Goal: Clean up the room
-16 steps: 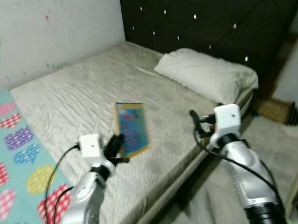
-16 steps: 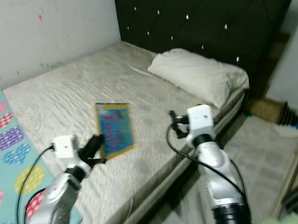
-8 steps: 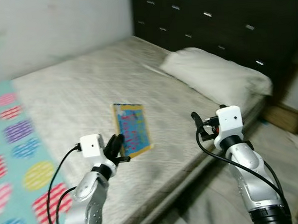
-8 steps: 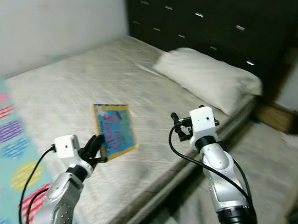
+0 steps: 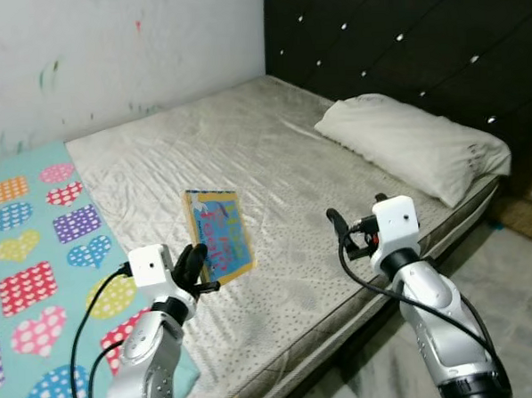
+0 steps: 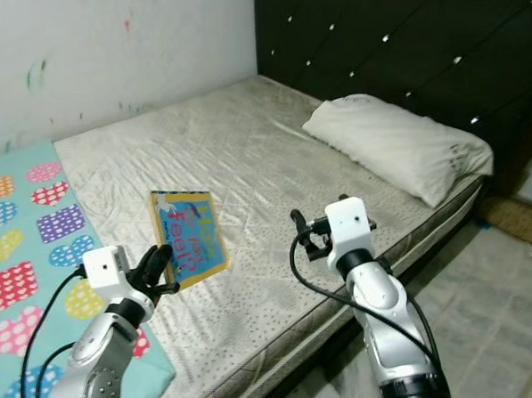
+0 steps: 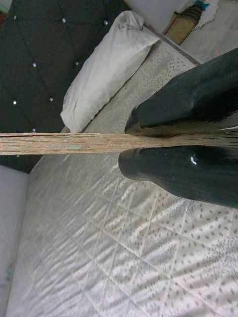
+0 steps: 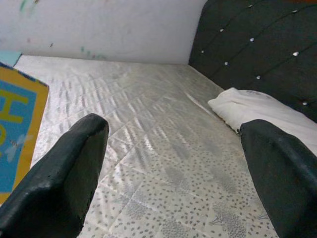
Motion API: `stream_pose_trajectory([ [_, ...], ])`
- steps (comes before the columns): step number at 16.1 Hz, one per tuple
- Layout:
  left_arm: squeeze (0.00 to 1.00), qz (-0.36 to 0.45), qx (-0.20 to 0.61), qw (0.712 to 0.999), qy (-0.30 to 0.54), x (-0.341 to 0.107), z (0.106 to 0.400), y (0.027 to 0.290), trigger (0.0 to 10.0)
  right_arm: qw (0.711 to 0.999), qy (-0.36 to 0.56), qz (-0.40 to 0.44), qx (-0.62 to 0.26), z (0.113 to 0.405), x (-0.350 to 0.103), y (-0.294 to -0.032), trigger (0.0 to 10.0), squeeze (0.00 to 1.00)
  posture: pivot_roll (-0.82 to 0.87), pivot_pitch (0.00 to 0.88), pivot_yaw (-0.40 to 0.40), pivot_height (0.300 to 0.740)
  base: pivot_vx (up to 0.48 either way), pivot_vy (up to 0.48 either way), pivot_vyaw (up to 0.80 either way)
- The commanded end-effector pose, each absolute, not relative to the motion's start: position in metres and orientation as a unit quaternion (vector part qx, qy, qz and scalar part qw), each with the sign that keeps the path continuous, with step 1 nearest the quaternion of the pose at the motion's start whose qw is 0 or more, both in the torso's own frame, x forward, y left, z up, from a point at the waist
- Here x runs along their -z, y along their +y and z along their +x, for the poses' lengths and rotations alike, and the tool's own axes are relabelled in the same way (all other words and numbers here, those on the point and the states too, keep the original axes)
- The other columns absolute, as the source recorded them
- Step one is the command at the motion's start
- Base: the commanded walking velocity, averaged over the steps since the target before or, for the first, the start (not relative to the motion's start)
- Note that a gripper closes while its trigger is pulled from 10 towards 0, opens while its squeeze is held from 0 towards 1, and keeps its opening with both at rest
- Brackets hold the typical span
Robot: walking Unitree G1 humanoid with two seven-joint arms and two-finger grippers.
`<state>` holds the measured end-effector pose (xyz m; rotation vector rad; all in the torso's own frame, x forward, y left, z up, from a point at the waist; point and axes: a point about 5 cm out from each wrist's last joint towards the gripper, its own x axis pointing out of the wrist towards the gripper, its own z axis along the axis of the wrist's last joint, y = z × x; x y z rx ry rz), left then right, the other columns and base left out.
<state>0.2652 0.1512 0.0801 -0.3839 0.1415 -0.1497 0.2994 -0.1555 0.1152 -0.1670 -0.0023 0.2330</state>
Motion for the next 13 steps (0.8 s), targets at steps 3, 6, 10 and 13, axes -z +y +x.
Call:
stream_pose_trajectory([
  [3, 0.00, -0.188, 0.074, 0.978, 0.050, -0.0893, 0.2703, 0.1520, 10.0, 0.988, -0.014, -0.081, -0.128, 0.3007, -0.1216, -0.1518, 10.0, 0.00, -0.18, 0.000, 0.021, 0.740, 0.000, 0.000, 0.80],
  [6, 0.00, -0.190, 0.071, 0.978, 0.051, -0.0891, 0.2707, 0.1521, 10.0, 0.987, -0.018, -0.076, -0.140, 0.3003, -0.1229, -0.1491, 10.0, 0.00, -0.18, 0.000, 0.021, 0.740, 0.000, 0.000, 0.80],
  [10, 0.00, -0.190, 0.070, 0.978, 0.053, -0.0885, 0.2710, 0.1525, 10.0, 0.985, -0.024, -0.075, -0.154, 0.3000, -0.1243, -0.1455, 10.0, 0.00, -0.17, 0.000, 0.017, 0.740, 0.000, 0.000, 0.80],
  [13, 0.00, -0.187, 0.072, 0.978, 0.051, -0.0888, 0.2710, 0.1526, 10.0, 0.985, -0.025, -0.071, -0.156, 0.2996, -0.1244, -0.1453, 10.0, 0.00, -0.18, 0.000, 0.017, 0.740, 0.000, 0.373, 0.74],
])
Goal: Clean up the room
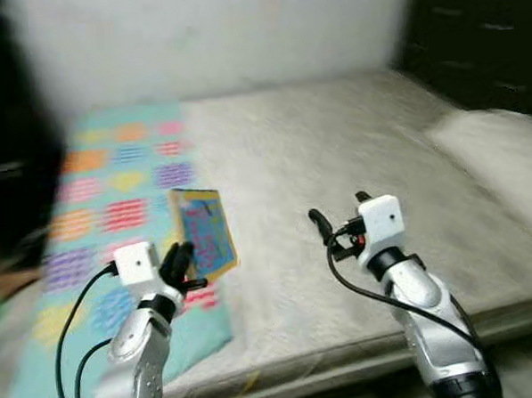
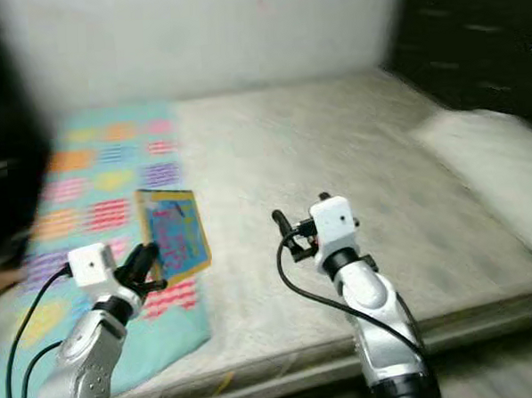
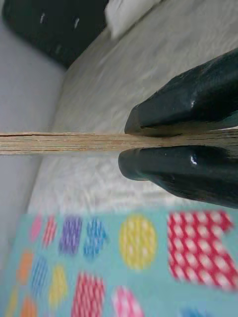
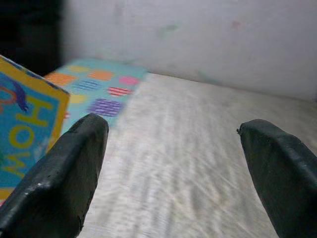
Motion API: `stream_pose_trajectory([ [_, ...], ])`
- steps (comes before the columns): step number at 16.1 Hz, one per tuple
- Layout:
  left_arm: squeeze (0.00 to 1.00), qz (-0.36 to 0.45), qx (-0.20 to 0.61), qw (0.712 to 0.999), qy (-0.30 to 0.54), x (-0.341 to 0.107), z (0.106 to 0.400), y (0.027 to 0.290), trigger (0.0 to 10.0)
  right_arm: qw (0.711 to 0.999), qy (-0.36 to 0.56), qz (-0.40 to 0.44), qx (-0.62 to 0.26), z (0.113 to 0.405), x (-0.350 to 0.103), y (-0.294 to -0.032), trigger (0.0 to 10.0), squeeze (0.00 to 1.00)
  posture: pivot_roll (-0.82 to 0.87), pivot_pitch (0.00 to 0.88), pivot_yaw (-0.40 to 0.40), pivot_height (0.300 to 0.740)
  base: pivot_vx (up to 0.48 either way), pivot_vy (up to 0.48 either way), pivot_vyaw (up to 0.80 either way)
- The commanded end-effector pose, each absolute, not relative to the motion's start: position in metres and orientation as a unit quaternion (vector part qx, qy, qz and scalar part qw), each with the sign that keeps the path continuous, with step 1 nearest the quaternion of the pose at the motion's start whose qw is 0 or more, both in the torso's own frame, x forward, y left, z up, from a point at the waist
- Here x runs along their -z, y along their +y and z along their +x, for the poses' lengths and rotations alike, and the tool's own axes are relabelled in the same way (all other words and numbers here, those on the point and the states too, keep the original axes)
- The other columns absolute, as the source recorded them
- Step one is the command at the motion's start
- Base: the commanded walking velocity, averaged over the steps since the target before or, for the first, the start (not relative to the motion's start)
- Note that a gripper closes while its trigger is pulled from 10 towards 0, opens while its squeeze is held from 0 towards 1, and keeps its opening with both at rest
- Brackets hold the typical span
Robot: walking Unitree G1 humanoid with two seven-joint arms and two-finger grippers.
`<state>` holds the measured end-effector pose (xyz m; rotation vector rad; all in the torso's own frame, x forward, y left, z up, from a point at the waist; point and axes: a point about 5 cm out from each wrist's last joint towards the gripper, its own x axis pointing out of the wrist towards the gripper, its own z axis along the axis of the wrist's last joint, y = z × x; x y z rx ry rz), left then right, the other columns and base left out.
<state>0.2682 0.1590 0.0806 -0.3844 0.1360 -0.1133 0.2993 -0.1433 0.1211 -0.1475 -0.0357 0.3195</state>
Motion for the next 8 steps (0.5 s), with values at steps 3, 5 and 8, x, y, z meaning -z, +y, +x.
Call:
stream_pose_trajectory([
  [3, 0.00, -0.186, 0.075, 0.978, 0.051, -0.0884, 0.2711, 0.1525, 10.0, 0.986, -0.025, -0.059, -0.156, 0.2993, -0.1245, -0.1460, 10.0, 0.00, -0.18, 0.000, 0.018, 0.740, 0.000, 0.480, 0.00],
  [5, 0.00, -0.186, 0.077, 0.978, 0.049, -0.0889, 0.2715, 0.1524, 10.0, 0.986, -0.022, -0.061, -0.154, 0.2992, -0.1244, -0.1469, 10.0, 0.00, -0.18, 0.000, 0.019, 0.740, 0.000, 0.480, 0.00],
  [8, 0.00, -0.189, 0.077, 0.978, 0.046, -0.0890, 0.2712, 0.1521, 10.0, 0.985, -0.015, -0.070, -0.155, 0.2977, -0.1216, -0.1465, 10.0, 0.00, -0.18, 0.000, 0.016, 0.740, 0.000, 0.480, 0.00],
])
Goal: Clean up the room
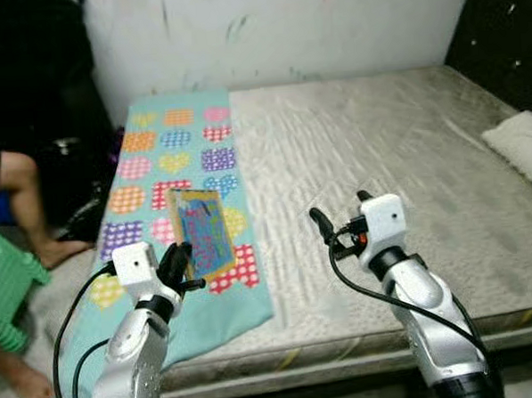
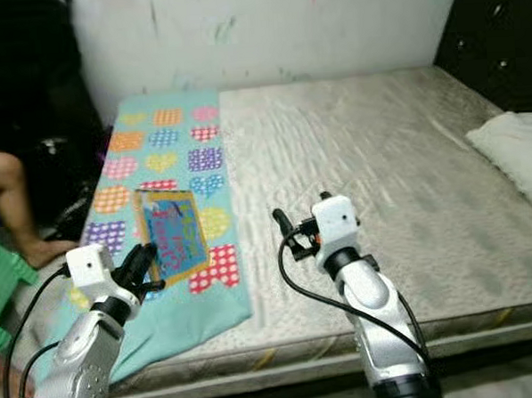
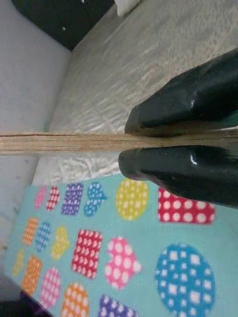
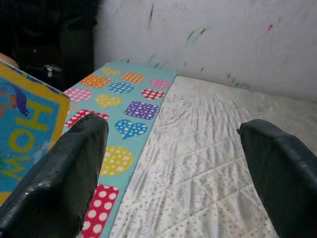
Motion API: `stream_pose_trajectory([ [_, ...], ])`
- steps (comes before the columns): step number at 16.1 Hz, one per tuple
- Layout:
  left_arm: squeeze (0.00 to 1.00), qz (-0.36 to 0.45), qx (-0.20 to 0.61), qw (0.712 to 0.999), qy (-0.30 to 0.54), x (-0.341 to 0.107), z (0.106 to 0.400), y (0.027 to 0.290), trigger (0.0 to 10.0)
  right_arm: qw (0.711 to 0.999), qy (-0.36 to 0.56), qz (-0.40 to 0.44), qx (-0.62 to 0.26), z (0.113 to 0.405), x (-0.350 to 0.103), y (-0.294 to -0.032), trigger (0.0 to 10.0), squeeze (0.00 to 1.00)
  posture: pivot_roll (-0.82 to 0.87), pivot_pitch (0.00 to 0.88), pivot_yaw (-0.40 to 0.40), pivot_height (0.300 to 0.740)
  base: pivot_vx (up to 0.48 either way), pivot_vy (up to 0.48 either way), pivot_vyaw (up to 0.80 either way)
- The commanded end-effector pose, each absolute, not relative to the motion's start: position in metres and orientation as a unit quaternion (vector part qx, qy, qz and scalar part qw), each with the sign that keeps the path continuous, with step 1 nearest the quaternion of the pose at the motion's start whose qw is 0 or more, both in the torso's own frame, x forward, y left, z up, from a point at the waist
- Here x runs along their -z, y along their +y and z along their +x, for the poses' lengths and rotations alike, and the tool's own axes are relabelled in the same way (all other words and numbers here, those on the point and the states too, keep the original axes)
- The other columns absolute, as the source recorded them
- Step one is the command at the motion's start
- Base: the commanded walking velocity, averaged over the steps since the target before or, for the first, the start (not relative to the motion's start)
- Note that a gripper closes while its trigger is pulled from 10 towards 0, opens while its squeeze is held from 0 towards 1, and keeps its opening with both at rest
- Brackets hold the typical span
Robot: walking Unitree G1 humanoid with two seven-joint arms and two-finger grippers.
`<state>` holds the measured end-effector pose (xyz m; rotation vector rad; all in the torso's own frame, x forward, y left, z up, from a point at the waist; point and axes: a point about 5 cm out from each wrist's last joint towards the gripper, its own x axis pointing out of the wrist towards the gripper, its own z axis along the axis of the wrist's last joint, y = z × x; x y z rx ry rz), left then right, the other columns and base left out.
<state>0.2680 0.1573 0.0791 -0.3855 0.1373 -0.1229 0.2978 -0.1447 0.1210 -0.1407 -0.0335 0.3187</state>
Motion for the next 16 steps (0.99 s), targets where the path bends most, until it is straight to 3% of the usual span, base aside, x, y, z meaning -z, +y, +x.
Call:
stream_pose_trajectory([
  [1, 0.00, -0.180, 0.073, 0.980, 0.040, -0.0906, 0.2712, 0.1530, 10.0, 0.986, -0.017, -0.076, -0.150, 0.2973, -0.1211, -0.1466, 10.0, 0.00, -0.18, 0.000, 0.016, 0.740, 0.000, 0.000, 0.00],
  [7, 0.00, -0.187, 0.082, 0.978, 0.042, -0.0909, 0.2709, 0.1510, 10.0, 0.983, -0.014, -0.078, -0.164, 0.2943, -0.1179, -0.1433, 10.0, 0.00, -0.18, 0.000, 0.021, 0.740, 0.000, 0.000, 0.00],
  [16, 0.00, -0.189, 0.081, 0.978, 0.046, -0.0896, 0.2702, 0.1501, 10.0, 0.979, -0.013, -0.083, -0.184, 0.2916, -0.1168, -0.1417, 10.0, 0.00, -0.18, 0.000, 0.017, 0.740, 0.000, -0.459, 0.00],
])
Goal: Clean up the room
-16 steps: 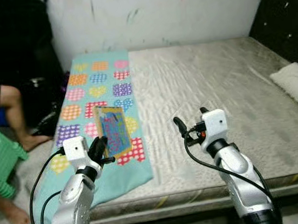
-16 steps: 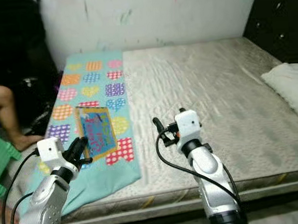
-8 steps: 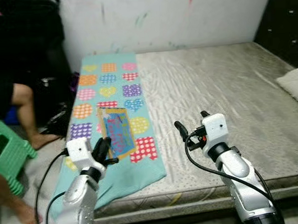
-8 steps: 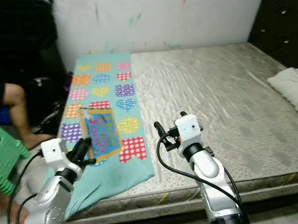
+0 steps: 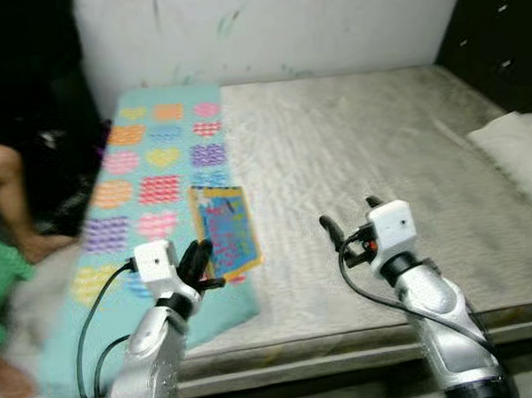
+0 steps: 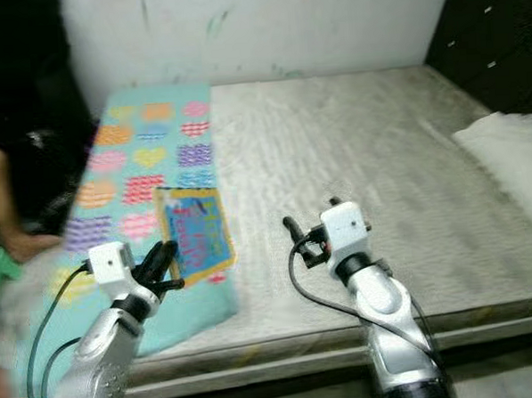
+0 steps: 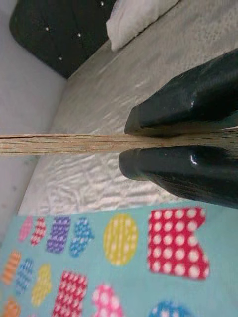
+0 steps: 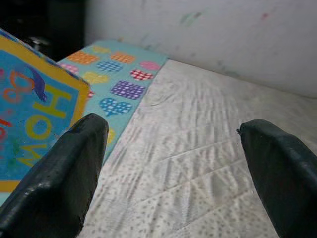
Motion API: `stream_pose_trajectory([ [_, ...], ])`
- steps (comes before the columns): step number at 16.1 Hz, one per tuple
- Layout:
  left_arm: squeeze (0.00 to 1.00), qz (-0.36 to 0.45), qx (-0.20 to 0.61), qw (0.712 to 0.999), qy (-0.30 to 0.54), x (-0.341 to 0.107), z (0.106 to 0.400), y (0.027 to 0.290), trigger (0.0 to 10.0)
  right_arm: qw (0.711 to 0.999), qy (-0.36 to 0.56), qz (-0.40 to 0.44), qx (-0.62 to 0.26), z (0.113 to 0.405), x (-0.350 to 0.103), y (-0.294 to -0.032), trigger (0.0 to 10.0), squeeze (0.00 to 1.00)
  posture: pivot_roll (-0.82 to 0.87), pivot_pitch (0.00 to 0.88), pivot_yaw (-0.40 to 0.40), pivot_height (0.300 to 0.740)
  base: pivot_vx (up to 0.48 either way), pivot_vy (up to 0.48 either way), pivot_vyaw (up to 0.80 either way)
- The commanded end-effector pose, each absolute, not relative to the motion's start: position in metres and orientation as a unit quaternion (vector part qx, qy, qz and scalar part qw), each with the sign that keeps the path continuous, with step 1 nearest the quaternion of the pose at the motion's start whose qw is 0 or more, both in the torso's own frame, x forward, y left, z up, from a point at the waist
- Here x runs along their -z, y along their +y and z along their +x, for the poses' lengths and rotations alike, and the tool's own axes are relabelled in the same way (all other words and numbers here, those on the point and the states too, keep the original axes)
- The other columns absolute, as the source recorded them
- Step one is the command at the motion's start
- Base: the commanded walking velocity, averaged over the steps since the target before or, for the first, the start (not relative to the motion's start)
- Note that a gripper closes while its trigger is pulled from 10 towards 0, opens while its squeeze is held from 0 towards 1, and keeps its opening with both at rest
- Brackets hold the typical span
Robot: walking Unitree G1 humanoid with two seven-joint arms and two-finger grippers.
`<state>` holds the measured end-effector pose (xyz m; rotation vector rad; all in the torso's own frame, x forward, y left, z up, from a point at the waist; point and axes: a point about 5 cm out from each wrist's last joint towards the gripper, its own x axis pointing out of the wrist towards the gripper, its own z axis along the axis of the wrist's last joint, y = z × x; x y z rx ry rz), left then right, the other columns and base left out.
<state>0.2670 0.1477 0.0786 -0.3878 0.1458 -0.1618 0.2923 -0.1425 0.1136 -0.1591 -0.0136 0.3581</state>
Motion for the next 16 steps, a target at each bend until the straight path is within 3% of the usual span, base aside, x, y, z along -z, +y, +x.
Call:
stream_pose_trajectory([
  [1, 0.00, -0.189, 0.081, 0.977, 0.046, -0.0896, 0.2702, 0.1499, 10.0, 0.979, -0.013, -0.083, -0.184, 0.2916, -0.1169, -0.1418, 10.0, 0.00, -0.18, 0.000, 0.017, 0.740, 0.000, -0.480, 0.00],
  [4, 0.00, -0.189, 0.083, 0.977, 0.047, -0.0891, 0.2703, 0.1488, 10.0, 0.978, -0.014, -0.091, -0.186, 0.2912, -0.1170, -0.1422, 10.0, 0.00, -0.18, 0.000, 0.016, 0.740, 0.000, -0.480, 0.00],
  [9, 0.00, -0.188, 0.082, 0.978, 0.049, -0.0888, 0.2703, 0.1490, 10.0, 0.979, -0.014, -0.087, -0.184, 0.2912, -0.1163, -0.1423, 10.0, 0.00, -0.18, 0.000, 0.015, 0.740, 0.000, -0.480, 0.48],
  [16, 0.00, -0.194, 0.110, 0.975, 0.026, -0.0942, 0.2686, 0.1463, 10.0, 0.980, -0.013, -0.086, -0.177, 0.2909, -0.1153, -0.1442, 10.0, 0.00, -0.19, 0.000, 0.017, 0.740, 0.000, 0.000, 0.00],
])
